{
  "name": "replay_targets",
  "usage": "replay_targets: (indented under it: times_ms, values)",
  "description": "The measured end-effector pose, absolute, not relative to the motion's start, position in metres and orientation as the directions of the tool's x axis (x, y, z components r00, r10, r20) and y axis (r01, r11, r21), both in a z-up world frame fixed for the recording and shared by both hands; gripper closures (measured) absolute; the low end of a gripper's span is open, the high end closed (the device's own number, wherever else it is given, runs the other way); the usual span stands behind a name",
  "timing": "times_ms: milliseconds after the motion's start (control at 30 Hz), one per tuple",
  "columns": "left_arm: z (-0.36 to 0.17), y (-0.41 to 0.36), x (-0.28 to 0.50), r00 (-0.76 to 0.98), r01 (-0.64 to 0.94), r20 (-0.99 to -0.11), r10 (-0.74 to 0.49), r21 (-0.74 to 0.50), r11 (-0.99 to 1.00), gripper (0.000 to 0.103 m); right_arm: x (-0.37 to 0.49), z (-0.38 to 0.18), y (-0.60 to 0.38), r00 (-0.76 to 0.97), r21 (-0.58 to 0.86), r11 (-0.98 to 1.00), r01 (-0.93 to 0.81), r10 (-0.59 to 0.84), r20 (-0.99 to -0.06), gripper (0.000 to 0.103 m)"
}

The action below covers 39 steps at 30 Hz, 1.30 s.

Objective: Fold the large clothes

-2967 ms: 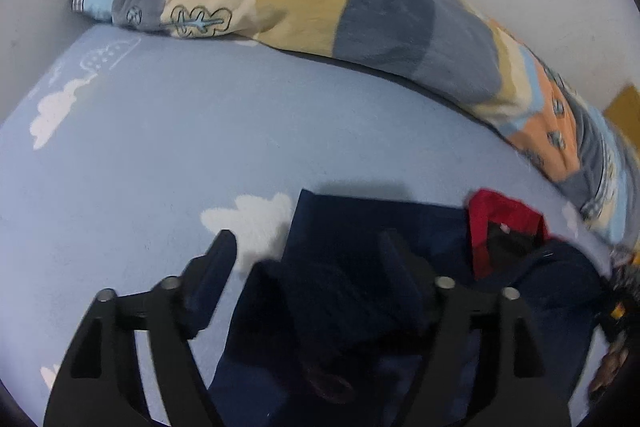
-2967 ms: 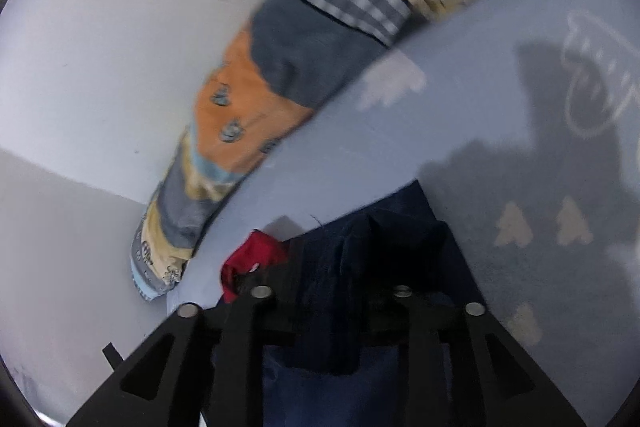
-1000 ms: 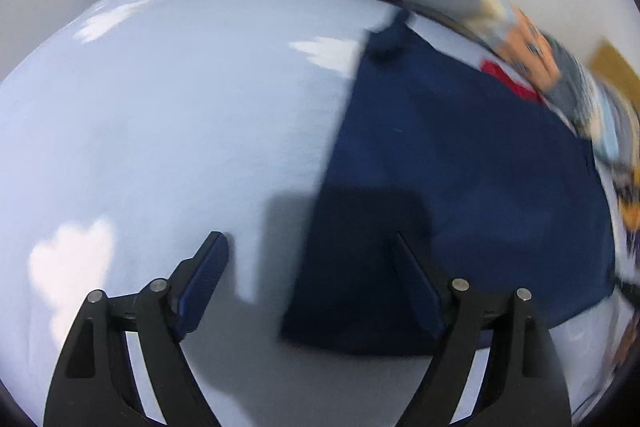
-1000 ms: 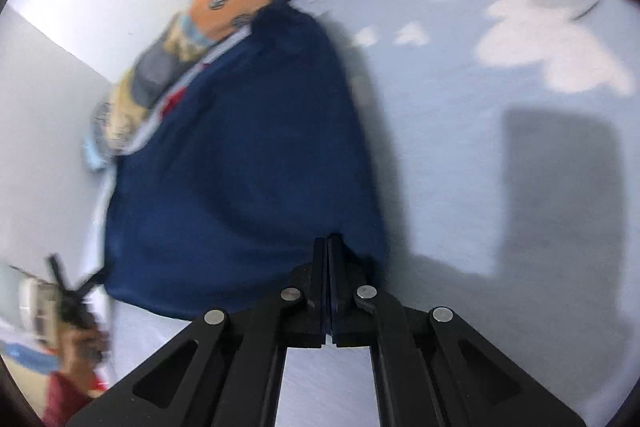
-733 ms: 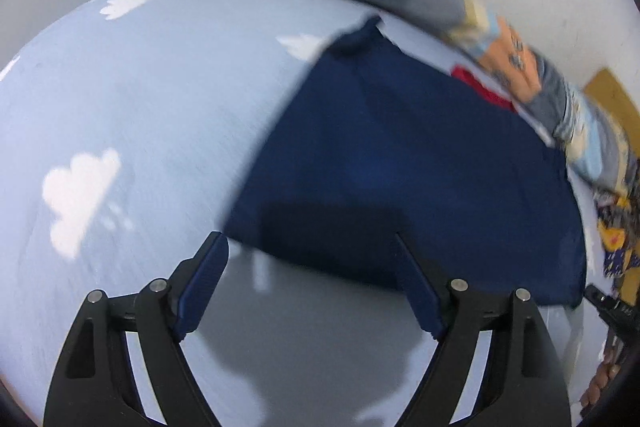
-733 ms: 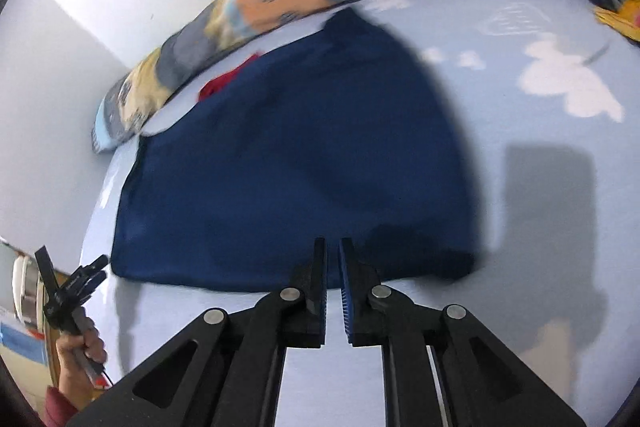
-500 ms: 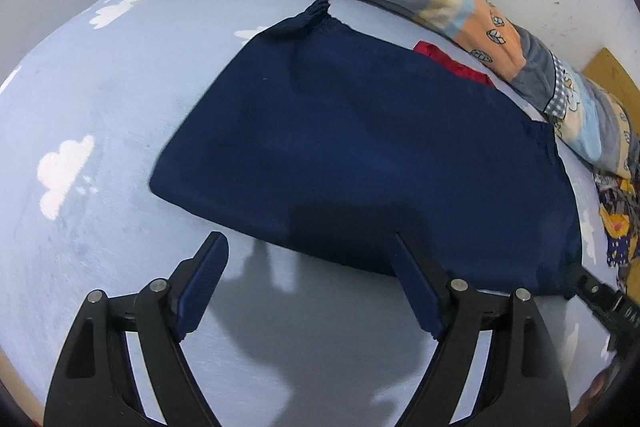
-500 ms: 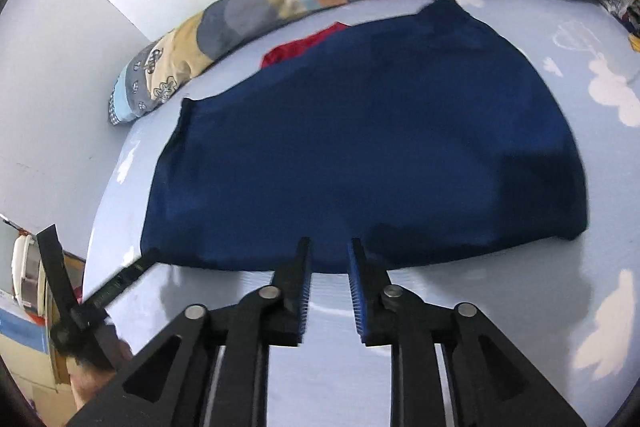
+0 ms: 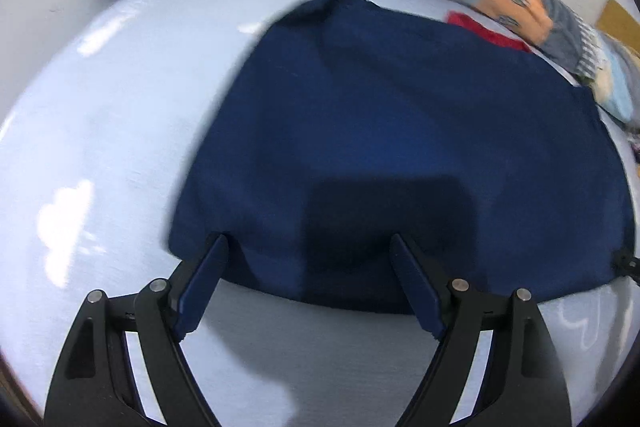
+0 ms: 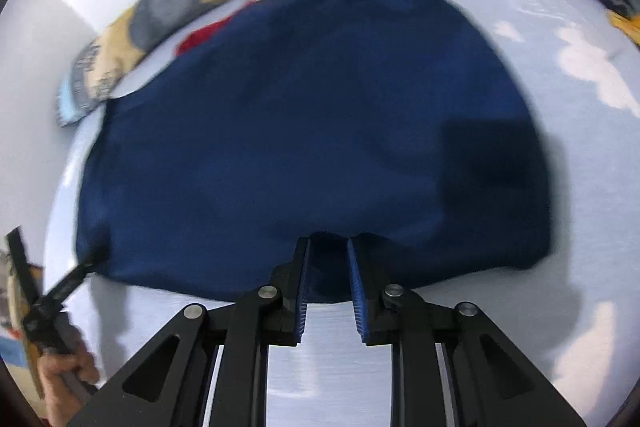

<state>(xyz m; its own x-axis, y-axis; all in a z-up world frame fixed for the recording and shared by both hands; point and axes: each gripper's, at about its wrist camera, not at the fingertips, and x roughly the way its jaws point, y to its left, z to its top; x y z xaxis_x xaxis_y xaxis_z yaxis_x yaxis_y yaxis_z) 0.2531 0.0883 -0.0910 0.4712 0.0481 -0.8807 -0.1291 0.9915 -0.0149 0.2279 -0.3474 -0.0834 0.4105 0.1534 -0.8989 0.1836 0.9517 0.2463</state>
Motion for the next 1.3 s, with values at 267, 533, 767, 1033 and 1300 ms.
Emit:
replay_targets:
  times_ms: [267, 533, 767, 1033, 1300]
  values:
    - [-0.089, 0.089, 0.25, 0.472, -0.154, -0.881, 0.03, -0.049, 0.987, 0.019, 0.222, -0.073, -0.336, 0.438, 0.288, 0.943, 0.165, 0.191, -0.878, 0.079]
    - [-0.076, 0.097, 0.25, 0.478, -0.228, -0.861, 0.173, 0.068, 0.971, 0.017, 0.217, -0.079, -0.362, 0.418, 0.269, 0.924, 0.272, 0.138, -0.898, 0.081]
    - [-0.058, 0.077, 0.25, 0.529, -0.174, -0.843, 0.099, 0.006, 0.985, 0.017, 0.21, -0.071, -0.384, 0.469, 0.314, 0.873, 0.374, 0.114, -0.876, 0.074]
    - [-0.053, 0.029, 0.253, 0.553, -0.054, -0.832, 0.048, 0.022, 0.998, 0.017, 0.217, -0.069, -0.362, 0.471, 0.281, 0.907, 0.313, 0.108, -0.876, 0.074]
    - [-0.03, -0.006, 0.247, 0.641, 0.021, -0.767, 0.034, 0.062, 0.998, 0.017, 0.23, -0.077, -0.321, 0.44, 0.217, 0.96, 0.178, 0.12, -0.89, 0.073]
